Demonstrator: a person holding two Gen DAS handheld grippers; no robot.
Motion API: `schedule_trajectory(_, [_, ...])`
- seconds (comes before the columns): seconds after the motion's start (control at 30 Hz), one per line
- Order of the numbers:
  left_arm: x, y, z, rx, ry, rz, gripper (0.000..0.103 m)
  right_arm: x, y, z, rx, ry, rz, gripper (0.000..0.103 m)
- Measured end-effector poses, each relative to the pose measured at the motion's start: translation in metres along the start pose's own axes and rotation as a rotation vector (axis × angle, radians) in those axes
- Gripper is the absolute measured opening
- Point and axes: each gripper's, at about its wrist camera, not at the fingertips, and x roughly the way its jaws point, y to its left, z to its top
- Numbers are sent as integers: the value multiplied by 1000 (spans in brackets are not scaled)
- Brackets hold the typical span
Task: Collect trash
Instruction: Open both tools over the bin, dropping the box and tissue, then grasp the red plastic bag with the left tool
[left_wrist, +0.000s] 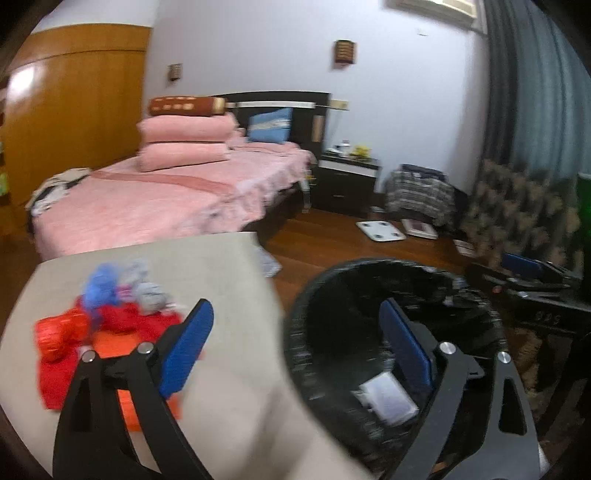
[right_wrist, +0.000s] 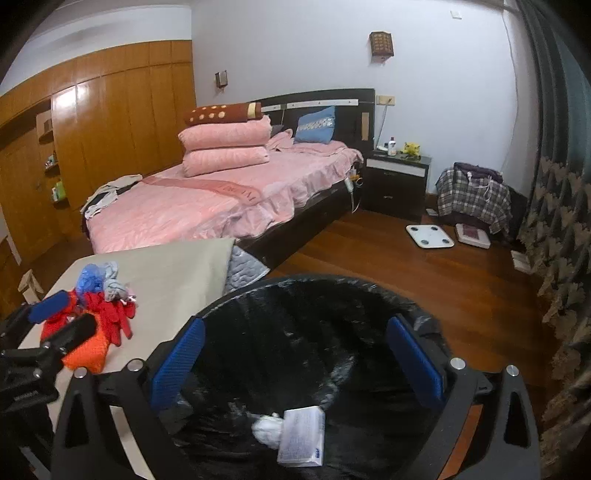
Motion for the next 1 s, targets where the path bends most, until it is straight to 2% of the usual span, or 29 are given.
schedule_trajectory(0.3, [-37, 97, -2, -83, -13, 253, 91, 21, 63, 5, -23, 18, 119, 97])
schedule_trajectory(0.53, [-49, 157, -5, -129, -18, 401, 91, 47, 131, 12, -88, 11, 216, 97])
schedule_trajectory(0.73, [-34, 199, -16, -144, 14, 453, 91, 72, 178, 10, -145, 17, 253, 97])
schedule_trajectory(0.8, [-28, 207, -19, -151, 24, 449, 82, 79, 188, 8, -155, 27, 263, 97])
schedule_trajectory(1.0, [-5, 220, -29, -167, 73, 428, 74, 93, 206, 2, -175, 51, 285, 97])
